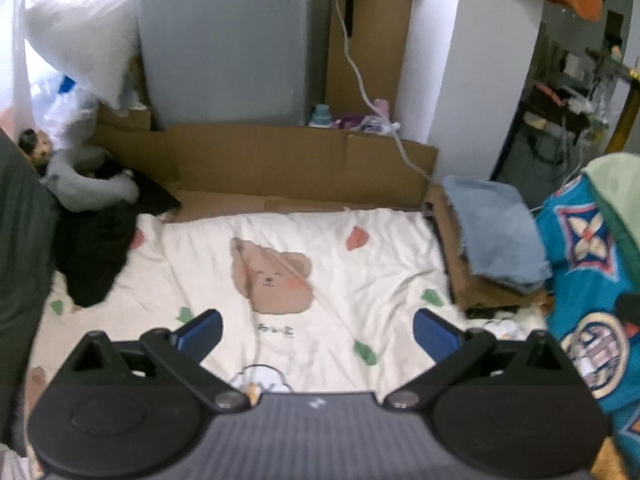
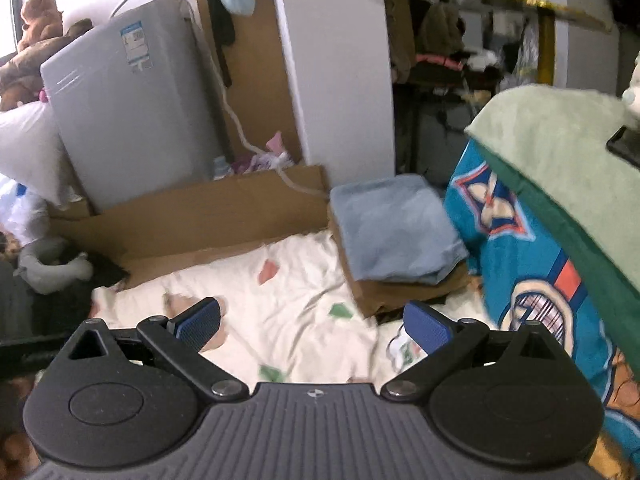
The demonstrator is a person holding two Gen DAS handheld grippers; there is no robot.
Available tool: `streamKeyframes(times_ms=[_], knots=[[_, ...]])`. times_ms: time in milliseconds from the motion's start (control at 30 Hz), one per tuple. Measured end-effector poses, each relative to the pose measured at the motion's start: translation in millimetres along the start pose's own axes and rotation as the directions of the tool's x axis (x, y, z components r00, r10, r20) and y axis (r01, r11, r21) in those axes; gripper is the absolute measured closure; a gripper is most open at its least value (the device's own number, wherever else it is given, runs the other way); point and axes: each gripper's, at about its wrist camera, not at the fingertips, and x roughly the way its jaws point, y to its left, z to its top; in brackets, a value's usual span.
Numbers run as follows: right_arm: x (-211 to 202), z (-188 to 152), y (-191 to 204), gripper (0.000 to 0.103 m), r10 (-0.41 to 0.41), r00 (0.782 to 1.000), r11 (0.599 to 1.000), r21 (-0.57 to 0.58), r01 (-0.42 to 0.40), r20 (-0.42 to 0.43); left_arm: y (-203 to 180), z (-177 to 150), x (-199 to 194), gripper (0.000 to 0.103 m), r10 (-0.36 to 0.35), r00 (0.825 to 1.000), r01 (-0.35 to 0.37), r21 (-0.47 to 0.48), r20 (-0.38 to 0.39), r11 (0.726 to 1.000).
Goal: Fold clothes
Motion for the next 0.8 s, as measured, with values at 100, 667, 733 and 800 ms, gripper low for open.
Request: streamKeyframes(times_ms=[100, 667, 733, 800], knots=[[-2.4, -7.8, 10.3, 0.002, 0.001, 0.999, 0.998, -0.059, 0.001, 0.035, -1.3, -13.4, 2.7, 0.0, 0.039, 0.999, -0.039, -0.013, -0.006, 0.999], [30.2, -50.7, 22.2, 0.002, -0.058, 0.993, 0.994, -0.094, 0.048, -0.105, -24.4, -25.0, 9.5, 0.0, 0.109, 0.994, -0.109, 0.021, -0.012, 0.994], [32.7, -49.8, 15.1, 0.002, -0.07, 0.991, 0.996, -0.056, 0.063, -0.114, -27.3, -27.5, 11.9, 0.0, 0.1, 0.994, -0.099, 0.025, -0.033, 0.995], [33.4, -48.8, 8.8, 0.002, -0.078, 0.991, 0.997, -0.022, 0.076, -0.112, -28.5, -30.1, 14.5, 0.0, 0.078, 0.995, -0.077, 0.023, -0.064, 0.997]])
